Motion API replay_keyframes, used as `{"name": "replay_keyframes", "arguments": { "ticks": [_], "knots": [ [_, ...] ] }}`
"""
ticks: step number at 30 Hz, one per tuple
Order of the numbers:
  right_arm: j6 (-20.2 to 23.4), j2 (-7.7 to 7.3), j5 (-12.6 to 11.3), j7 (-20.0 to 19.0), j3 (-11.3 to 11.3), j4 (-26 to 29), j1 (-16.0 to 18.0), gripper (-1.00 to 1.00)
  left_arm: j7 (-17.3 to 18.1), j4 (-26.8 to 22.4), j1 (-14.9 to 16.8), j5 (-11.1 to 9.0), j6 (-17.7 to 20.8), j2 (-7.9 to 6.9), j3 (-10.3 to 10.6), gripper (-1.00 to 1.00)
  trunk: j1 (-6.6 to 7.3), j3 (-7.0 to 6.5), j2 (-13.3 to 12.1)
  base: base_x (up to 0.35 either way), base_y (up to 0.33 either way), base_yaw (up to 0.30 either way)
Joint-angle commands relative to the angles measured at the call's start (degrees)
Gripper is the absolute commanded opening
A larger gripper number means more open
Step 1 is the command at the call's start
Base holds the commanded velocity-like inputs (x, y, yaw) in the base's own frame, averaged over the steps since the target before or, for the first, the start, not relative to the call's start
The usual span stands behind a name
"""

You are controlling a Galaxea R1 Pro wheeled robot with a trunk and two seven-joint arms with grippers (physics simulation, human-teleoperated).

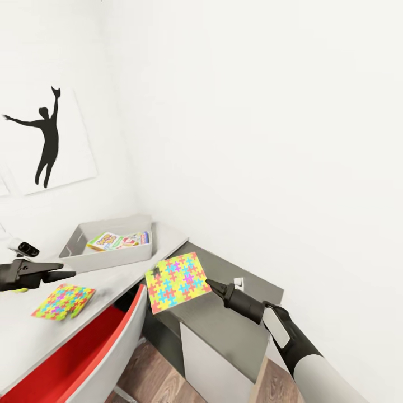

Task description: Put all the toys in the child's room - the three board games (two on the bed and one on the table), the two jigsaw puzzles on the table, and the tennis ball on the table - inside the toy box on the table in the child's room.

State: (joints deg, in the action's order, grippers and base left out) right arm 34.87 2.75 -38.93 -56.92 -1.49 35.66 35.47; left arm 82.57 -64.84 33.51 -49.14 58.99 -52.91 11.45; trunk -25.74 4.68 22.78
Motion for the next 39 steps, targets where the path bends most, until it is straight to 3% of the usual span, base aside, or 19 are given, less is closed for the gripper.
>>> {"name": "replay_keyframes", "arguments": {
  "ticks": [1,14,39],
  "knots": [
    [0.38,-0.03,-0.45,0.05,-0.09,0.02,0.04,-1.0,0.22,0.06,0.16,-0.17,0.6,-0.07,0.25,1.0,-0.04,0.13,0.13,0.0,0.0,0.288],
    [-2.52,-0.2,-1.22,-0.25,-0.06,-0.06,-0.04,-1.0,0.22,0.06,0.16,-0.26,0.52,-0.09,0.24,1.0,-0.04,0.13,0.13,0.0,0.088,0.289],
    [-2.88,-0.2,-1.5,-0.26,-0.09,-0.07,-0.05,-1.0,0.21,0.06,0.16,-0.26,0.37,-0.09,0.24,1.0,-0.04,0.13,0.13,-0.007,0.045,0.29]
  ]
}}
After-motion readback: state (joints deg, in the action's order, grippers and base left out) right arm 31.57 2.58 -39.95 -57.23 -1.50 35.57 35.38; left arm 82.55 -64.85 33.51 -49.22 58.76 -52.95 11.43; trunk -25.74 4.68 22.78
